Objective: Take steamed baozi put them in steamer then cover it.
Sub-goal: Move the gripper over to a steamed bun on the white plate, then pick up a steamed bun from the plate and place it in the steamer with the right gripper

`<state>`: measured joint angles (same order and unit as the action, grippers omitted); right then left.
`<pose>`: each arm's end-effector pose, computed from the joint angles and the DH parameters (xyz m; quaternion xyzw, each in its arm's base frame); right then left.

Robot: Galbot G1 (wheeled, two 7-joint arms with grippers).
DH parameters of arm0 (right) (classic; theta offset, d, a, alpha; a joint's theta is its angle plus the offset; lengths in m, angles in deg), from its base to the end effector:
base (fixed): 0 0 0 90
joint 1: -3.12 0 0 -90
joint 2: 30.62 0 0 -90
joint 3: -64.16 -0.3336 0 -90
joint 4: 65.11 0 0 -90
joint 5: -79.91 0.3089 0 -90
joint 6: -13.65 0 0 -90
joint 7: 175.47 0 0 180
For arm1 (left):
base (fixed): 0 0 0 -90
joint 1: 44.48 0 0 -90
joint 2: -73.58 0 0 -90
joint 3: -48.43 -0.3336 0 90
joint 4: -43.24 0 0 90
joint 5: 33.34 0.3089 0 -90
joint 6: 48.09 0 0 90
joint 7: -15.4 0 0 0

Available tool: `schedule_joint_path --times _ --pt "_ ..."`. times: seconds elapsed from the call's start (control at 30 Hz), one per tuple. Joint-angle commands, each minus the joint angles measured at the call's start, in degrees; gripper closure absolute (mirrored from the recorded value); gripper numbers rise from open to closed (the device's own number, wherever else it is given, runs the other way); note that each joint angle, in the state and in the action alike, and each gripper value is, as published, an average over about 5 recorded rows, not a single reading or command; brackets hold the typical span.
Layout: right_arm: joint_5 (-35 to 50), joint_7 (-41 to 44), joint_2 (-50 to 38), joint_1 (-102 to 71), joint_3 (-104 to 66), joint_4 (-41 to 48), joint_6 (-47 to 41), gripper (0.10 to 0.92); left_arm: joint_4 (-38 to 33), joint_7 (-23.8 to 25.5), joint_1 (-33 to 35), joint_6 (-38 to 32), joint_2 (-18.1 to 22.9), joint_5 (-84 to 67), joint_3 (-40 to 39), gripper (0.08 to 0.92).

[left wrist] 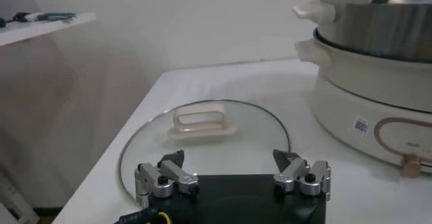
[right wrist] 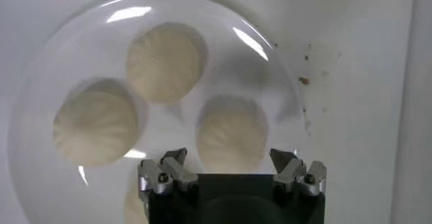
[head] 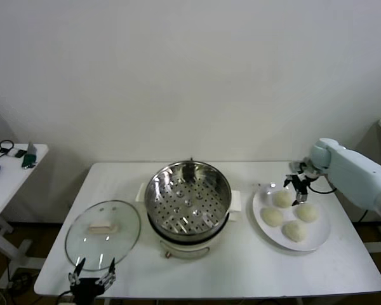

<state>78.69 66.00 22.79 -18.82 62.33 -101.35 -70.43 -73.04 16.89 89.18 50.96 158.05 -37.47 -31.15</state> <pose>0.5371 -0.2008 -0.2101 0.4975 -0.5213 0.5422 0.4321 0.0651 0.0688 -0.3263 0.0436 -0.9728 -0.0487 0.2222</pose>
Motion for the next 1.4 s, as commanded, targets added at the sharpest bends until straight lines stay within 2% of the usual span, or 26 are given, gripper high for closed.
schedule_joint_path --times 0.03,0.27,0.57,0.73,0.9,1.03,1.2,1.3,1.4 --pt "-3.0 -1.0 3.0 -2.4 -2.2 3.9 0.1 0.236 0.0 -0.1 0.0 0.0 0.0 0.1 0.1 0.177" --pt "-3.2 -1.7 2.6 -2.1 -2.8 3.2 -0.2 0.378 -0.2 -0.2 0.0 0.0 -0.1 0.1 0.2 0.177" --pt "3.1 0.1 1.2 6.7 3.4 -1.6 0.8 0.406 0.0 -0.6 0.1 -0.9 0.1 0.0 0.0 0.177" --pt "10.4 1.9 -1.1 21.4 13.3 -12.7 2.3 0.406 0.1 -0.8 -0.1 -1.2 0.3 0.2 -0.2 0.177" --pt "16.8 2.2 -0.8 41.5 24.3 -30.1 5.4 0.406 0.1 -0.8 -0.5 -1.3 0.4 0.7 -0.6 0.177" --pt "21.8 1.4 1.7 50.2 26.6 -42.1 7.1 0.406 0.4 -0.8 -1.0 -1.5 0.4 1.1 -0.7 0.177" --pt "19.8 -1.9 7.2 51.4 27.0 -54.4 12.5 0.406 0.6 -0.9 -1.3 -1.8 0.2 1.3 -0.5 0.177" --pt "15.1 -3.3 10.4 47.5 28.2 -55.7 15.9 0.406 0.9 -0.9 -1.4 -2.0 0.2 1.5 -0.3 0.177" --pt "10.0 -4.3 13.1 42.2 28.9 -53.3 18.0 0.406 0.9 -1.0 -1.5 -2.1 0.1 1.6 0.1 0.177"
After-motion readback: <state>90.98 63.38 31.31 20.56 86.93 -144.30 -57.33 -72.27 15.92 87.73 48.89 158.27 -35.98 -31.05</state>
